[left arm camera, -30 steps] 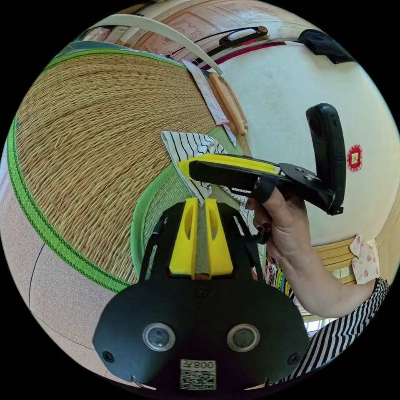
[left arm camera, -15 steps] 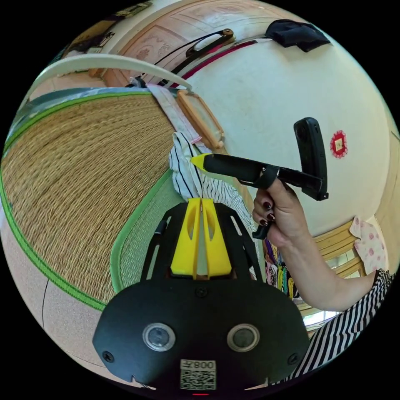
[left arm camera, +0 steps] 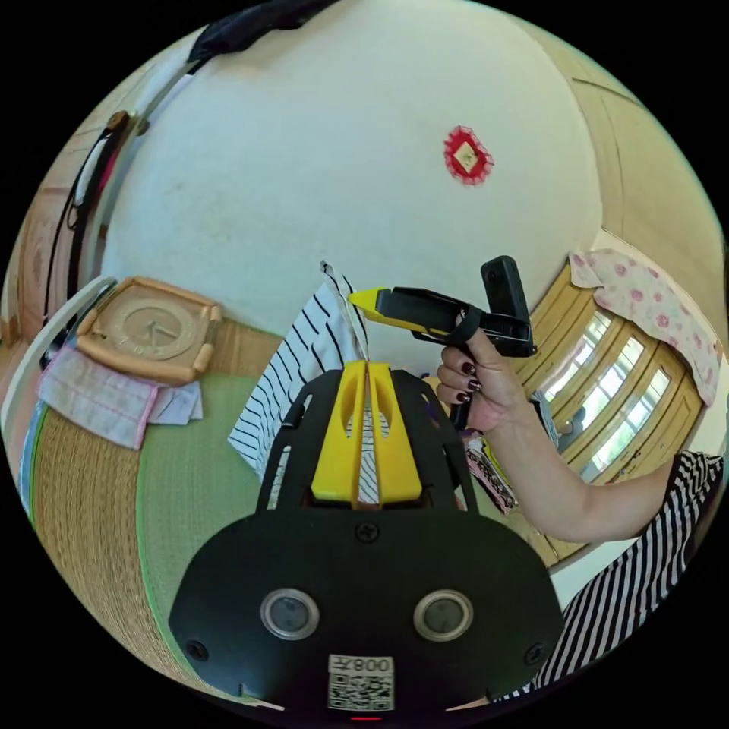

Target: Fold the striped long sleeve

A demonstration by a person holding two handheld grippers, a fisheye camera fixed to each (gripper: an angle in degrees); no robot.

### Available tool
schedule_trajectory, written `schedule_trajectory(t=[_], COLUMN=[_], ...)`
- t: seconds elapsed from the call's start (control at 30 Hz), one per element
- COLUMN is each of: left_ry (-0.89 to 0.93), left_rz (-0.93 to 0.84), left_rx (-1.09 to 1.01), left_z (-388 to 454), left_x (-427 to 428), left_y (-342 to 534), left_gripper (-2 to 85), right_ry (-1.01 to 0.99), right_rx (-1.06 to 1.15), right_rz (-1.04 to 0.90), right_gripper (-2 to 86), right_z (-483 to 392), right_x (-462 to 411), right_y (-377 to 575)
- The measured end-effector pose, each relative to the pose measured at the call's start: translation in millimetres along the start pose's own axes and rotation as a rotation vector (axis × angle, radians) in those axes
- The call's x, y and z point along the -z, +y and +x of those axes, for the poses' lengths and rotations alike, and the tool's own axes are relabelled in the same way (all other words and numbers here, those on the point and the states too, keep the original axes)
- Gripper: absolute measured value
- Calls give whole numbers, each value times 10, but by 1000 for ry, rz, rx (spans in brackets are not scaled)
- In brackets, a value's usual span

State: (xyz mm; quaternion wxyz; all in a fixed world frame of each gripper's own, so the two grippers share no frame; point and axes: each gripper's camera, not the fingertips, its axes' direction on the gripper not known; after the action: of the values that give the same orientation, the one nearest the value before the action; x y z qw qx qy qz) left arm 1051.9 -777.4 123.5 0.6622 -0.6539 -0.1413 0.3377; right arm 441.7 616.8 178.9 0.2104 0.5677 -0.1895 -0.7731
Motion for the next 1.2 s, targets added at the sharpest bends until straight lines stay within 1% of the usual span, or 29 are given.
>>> schedule_trajectory(t=[0.07, 0.1, 0.17, 0.2, 0.27, 0.3, 0.37, 0.4, 0.43, 0.57, 0.67, 0.87, 1.03, 1.2], left_ry=[45, 79, 126, 146, 175, 204, 217, 227, 240, 233, 215, 148, 148, 168], left_rz=[-38, -69, -125, -173, -252, -309, -386, -437, -493, -621, -687, -768, -820, -824], left_rx=[-47, -70, -99, -115, -124, -120, -111, -100, -87, -56, -40, -81, -61, -41], left_z=[330, 543, 853, 1055, 1318, 1472, 1677, 1796, 1902, 2166, 2337, 2679, 2850, 2959], left_x=[-346, -597, -1003, -1305, -1763, -2072, -2507, -2782, -3045, -3667, -4029, -4561, -4968, -5187], left_y=[-266, -399, -526, -563, -562, -532, -454, -390, -329, -215, -243, -442, -542, -597], left_gripper=[2, 2, 2, 2, 2, 2, 2, 2, 3, 3, 3, 3, 4, 6], right_ry=[28, 36, 53, 64, 76, 84, 94, 86, 69, 34, -4, -51, -51, -24], right_rx=[-43, -58, -126, -150, -255, -284, -412, -442, -503, -641, -699, -764, -811, -825], right_rz=[72, 88, 137, 146, 164, 163, 149, 149, 143, 110, 106, 91, 88, 76], right_gripper=[7, 7, 6, 6, 6, 6, 6, 6, 6, 7, 7, 7, 5, 12], right_z=[417, 529, 1000, 1127, 1639, 1765, 2267, 2384, 2616, 3200, 3499, 3920, 4133, 4212], right_x=[548, 674, 1098, 1187, 1432, 1467, 1523, 1522, 1506, 1328, 1167, 809, 602, 469], right_y=[512, 669, 1371, 1568, 2417, 2635, 3503, 3702, 4096, 5145, 5654, 6283, 6582, 6661])
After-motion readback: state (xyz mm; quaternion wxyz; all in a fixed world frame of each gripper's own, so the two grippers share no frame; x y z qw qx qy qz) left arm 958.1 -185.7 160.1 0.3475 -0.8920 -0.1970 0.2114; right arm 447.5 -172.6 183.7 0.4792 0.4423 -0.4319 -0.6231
